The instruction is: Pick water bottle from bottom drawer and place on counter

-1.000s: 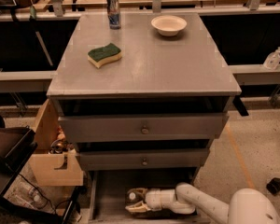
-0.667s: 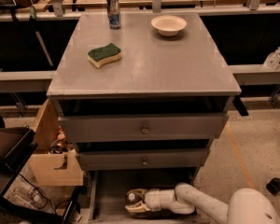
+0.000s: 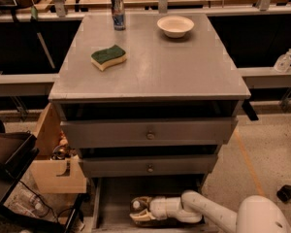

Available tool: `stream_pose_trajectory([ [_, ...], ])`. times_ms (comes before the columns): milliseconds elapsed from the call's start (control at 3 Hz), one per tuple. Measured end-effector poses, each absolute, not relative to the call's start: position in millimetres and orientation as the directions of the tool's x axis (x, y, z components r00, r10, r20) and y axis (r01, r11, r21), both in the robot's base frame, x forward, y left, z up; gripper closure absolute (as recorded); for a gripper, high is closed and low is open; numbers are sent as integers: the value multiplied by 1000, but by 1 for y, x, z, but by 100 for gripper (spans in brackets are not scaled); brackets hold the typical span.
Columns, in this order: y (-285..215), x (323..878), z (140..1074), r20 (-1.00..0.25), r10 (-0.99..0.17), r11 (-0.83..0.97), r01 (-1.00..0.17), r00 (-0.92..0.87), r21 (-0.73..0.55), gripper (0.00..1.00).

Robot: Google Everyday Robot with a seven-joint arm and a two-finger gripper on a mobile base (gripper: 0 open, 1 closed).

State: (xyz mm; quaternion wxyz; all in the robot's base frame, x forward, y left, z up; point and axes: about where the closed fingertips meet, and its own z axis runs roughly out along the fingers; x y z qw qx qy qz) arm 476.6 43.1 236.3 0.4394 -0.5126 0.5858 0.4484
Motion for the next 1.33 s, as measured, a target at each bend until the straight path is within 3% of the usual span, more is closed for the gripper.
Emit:
stream_pose_trajectory([
  [1333, -18, 437, 456, -986, -164, 160, -987, -37, 11, 100],
])
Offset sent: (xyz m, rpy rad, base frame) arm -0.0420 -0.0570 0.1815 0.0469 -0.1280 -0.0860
